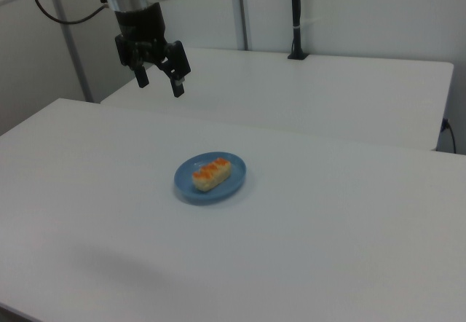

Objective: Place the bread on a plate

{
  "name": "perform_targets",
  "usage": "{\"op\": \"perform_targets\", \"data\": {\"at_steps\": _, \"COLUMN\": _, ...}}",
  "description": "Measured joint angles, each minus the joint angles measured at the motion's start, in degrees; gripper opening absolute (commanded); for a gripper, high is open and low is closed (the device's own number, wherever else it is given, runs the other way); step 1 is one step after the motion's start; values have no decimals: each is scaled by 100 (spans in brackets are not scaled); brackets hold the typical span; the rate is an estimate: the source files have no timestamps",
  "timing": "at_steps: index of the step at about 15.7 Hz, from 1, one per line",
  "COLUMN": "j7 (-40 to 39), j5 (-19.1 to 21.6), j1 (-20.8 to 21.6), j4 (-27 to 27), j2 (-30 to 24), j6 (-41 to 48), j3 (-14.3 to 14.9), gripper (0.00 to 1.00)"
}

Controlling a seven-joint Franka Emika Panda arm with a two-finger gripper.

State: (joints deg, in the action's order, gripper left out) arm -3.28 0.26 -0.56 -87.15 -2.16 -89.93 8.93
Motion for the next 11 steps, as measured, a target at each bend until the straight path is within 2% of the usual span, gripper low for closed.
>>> {"op": "perform_targets", "data": {"at_steps": 7, "j7": 270, "j5": 219, "j1": 18, "j4": -2, "j2": 18, "j6": -118, "j3": -32, "gripper": 100}}
{"op": "perform_targets", "data": {"at_steps": 11, "j7": 532, "j5": 271, "j1": 19, "j4": -8, "j2": 78, "j6": -227, "j3": -301, "gripper": 100}}
